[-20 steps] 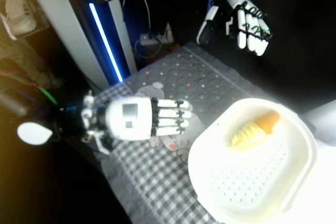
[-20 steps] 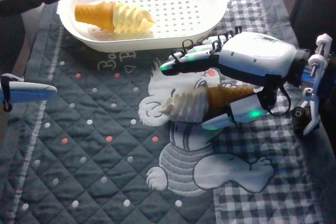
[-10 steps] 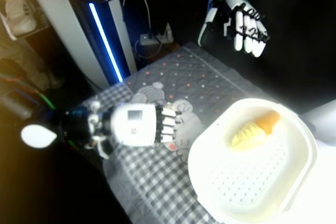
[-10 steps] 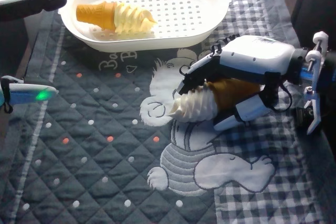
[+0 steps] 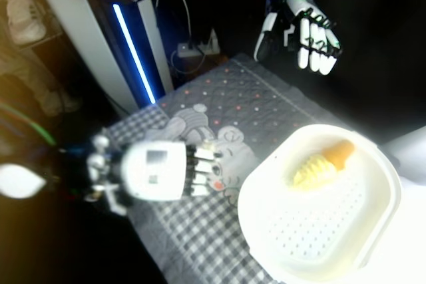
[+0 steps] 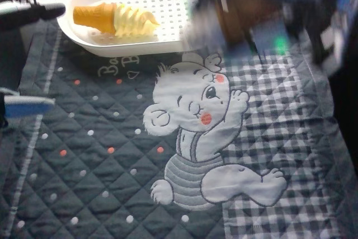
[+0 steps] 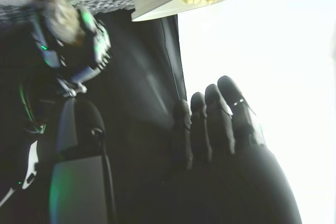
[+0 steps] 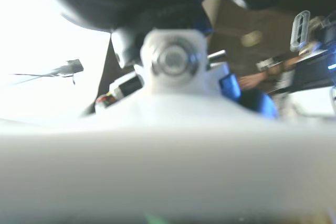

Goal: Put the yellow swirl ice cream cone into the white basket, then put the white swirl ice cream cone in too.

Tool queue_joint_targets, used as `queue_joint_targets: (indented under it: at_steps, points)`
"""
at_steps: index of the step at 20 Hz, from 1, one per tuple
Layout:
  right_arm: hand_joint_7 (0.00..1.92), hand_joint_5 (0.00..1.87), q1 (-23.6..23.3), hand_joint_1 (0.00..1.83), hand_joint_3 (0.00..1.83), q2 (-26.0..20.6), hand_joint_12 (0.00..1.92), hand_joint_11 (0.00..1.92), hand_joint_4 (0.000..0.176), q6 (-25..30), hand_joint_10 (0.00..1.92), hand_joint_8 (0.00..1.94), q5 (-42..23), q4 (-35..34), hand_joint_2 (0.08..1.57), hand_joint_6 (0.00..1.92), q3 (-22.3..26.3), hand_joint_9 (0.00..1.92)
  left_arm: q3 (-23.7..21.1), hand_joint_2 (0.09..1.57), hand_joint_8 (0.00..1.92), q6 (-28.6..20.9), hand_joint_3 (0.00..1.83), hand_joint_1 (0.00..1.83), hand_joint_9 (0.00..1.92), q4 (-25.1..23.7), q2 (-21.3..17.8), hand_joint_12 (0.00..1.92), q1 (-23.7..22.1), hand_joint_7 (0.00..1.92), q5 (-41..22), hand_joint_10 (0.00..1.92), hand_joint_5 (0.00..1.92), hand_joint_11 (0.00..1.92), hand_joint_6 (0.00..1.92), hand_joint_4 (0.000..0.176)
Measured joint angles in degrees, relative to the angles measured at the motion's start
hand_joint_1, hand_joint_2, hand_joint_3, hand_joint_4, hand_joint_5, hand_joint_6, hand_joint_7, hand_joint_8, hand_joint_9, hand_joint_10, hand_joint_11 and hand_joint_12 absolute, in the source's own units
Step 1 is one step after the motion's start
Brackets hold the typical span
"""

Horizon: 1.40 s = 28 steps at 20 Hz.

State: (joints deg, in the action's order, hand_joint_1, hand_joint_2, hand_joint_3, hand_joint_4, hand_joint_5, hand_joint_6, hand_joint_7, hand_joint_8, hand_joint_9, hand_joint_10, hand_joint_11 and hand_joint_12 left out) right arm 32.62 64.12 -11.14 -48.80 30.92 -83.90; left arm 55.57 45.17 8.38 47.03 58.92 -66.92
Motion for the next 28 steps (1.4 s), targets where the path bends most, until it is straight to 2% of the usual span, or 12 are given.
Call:
queue_joint_targets:
  at_steps: [1,3,6,9,12,13,14,17,20,23,27,28]
  points:
    - [1.3,1.07,-3.1,1.38,0.0,0.2,1.28,0.97,0.0,-1.6,0.97,0.4,-2.0,0.0,1.03,0.72,-0.9,1.16,0.0,0.89,0.0,0.0,0.0,0.93,0.31,-0.2,0.0,0.96,0.0,0.33,0.2,0.0,0.4,0.0,0.0,0.0]
    - [1.29,1.07,-5.9,1.28,0.0,3.2,1.19,1.04,0.0,-2.0,0.7,0.5,-1.4,0.2,1.04,0.8,-4.6,1.23,0.3,0.89,0.0,0.0,0.0,0.93,0.29,1.0,0.0,0.93,-0.2,0.32,-0.2,0.0,0.39,0.0,0.0,0.0]
    - [1.44,1.05,-10.1,1.38,0.0,9.5,1.04,1.07,0.0,-2.3,0.87,0.04,5.8,0.3,1.02,0.82,-12.2,1.2,0.4,0.89,0.0,0.0,0.0,0.92,0.28,1.0,0.3,0.88,-0.2,0.31,-0.3,0.0,0.39,0.0,0.0,0.0]
    - [1.41,1.19,-12.4,1.41,0.0,16.0,0.96,0.94,0.0,-2.6,0.79,0.09,11.9,-1.5,1.0,0.54,-20.5,1.2,1.1,0.89,0.0,-0.2,0.0,0.94,0.3,-0.3,1.4,0.92,-1.0,0.33,0.7,0.01,0.41,0.0,0.0,0.0]
    - [1.17,0.98,-12.4,1.3,0.0,20.9,1.2,0.83,0.0,-3.0,0.69,0.79,20.4,3.0,1.07,0.79,-24.7,1.08,1.9,0.89,0.0,-0.9,0.0,0.96,0.31,-0.2,2.1,0.98,-2.2,0.32,1.1,0.01,0.41,0.0,0.0,0.004]
    - [0.73,0.61,-12.4,1.02,0.0,22.1,1.44,0.51,0.0,-3.8,0.57,0.43,22.3,3.7,0.98,0.27,-25.6,0.79,2.1,0.89,0.0,-1.0,0.0,0.99,0.32,-0.4,2.2,1.04,-2.3,0.32,1.0,0.01,0.41,0.0,0.0,0.009]
    - [0.54,0.42,-12.4,0.87,0.0,23.5,1.51,0.39,0.036,-4.8,0.41,0.15,24.7,5.4,0.93,0.07,-26.5,0.65,2.2,0.89,0.0,-1.1,0.0,0.99,0.33,-1.1,2.2,1.07,-2.4,0.32,1.1,0.01,0.42,0.0,0.0,0.004]
    - [0.36,0.01,-12.4,0.63,0.0,23.9,1.82,0.27,0.159,-5.0,1.25,0.02,26.2,6.7,0.83,0.0,-26.9,0.19,2.2,0.88,0.0,-1.1,0.0,0.99,0.33,-0.7,2.2,1.14,-2.5,0.33,1.1,0.0,0.41,0.0,0.0,0.0]
    - [0.01,0.0,-12.5,0.6,0.0,23.6,1.0,0.0,0.176,-4.1,0.1,0.0,26.0,7.4,0.85,0.0,-26.8,0.04,2.3,0.86,0.0,-1.4,0.0,0.96,0.32,-1.1,2.5,1.2,-2.8,0.33,0.8,0.0,0.4,0.0,0.0,0.026]
    - [0.0,0.0,-12.5,0.57,0.0,18.4,0.06,0.0,0.175,-2.2,0.0,0.0,22.8,4.7,0.89,0.0,-22.3,0.0,1.7,0.85,0.0,-1.4,0.0,0.97,0.28,-0.7,2.1,0.99,-2.7,0.33,-0.1,0.0,0.39,0.0,0.01,0.006]
    - [0.0,0.0,-12.6,0.64,0.0,7.5,0.0,0.0,0.176,-3.7,0.0,0.0,12.8,-4.5,0.88,0.0,-12.2,0.0,0.0,0.87,0.0,-1.5,0.01,0.98,0.21,0.3,-0.2,0.89,-1.2,0.25,-5.4,0.0,0.29,0.0,0.0,0.005]
    - [0.0,0.0,-12.6,0.64,0.01,4.3,0.0,0.0,0.176,-5.6,0.0,0.0,9.8,-7.1,0.89,0.0,-9.2,0.0,-0.5,0.88,0.0,-1.5,0.01,0.97,0.21,0.2,-1.0,0.91,-0.4,0.21,-7.3,0.0,0.22,0.0,0.0,0.032]
